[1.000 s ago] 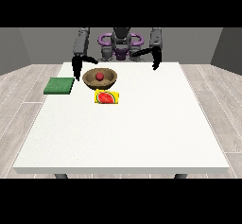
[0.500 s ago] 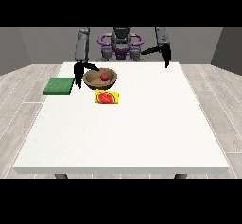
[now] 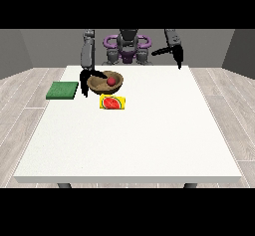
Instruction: Pick the cup and pour the ball into the bowl, then pick the bowl and place it on the pad
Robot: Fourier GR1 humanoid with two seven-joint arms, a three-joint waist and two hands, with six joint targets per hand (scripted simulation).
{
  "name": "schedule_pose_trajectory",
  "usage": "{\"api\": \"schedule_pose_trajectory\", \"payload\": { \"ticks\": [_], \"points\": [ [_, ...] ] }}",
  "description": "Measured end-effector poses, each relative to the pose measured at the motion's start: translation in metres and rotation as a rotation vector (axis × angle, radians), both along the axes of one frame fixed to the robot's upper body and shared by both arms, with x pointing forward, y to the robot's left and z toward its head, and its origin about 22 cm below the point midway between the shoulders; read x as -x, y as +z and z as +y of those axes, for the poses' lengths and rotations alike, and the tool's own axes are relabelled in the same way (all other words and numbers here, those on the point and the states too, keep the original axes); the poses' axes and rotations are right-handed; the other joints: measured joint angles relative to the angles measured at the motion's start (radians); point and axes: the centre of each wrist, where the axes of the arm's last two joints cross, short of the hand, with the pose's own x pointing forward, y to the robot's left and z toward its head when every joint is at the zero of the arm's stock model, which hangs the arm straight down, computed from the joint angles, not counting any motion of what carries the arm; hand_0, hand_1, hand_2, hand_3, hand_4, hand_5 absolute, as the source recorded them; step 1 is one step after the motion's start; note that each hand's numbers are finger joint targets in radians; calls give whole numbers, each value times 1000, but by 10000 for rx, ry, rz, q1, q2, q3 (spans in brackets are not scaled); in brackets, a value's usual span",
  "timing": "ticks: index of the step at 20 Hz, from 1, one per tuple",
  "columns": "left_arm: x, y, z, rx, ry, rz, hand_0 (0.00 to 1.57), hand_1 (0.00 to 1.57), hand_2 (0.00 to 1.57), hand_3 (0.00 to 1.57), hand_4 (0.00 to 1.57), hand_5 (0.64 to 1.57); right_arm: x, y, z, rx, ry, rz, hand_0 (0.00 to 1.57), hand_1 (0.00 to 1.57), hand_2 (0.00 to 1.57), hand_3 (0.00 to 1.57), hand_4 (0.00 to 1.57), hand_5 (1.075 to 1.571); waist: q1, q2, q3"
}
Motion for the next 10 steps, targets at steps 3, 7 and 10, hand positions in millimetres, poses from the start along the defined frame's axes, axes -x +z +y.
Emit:
{"api": "schedule_pose_trajectory", "payload": {
  "ticks": [3,7,10],
  "points": [
    [0,6,1,9,-114,-281,0,0,0,0,470,1564,6,-3,-11,648,-907,267,1571,1571,1571,1088,850,1505,199,61,-162],
    [-3,15,-9,52,-524,-640,0,0,0,0,655,1531,10,0,-30,3104,-1611,587,1571,1571,1571,1562,938,1558,635,249,-323],
    [-4,14,-10,98,-649,-523,0,0,0,0,824,1497,10,2,-31,4472,-1949,1035,1571,1571,1571,1383,910,1563,813,137,-338]
  ]
}}
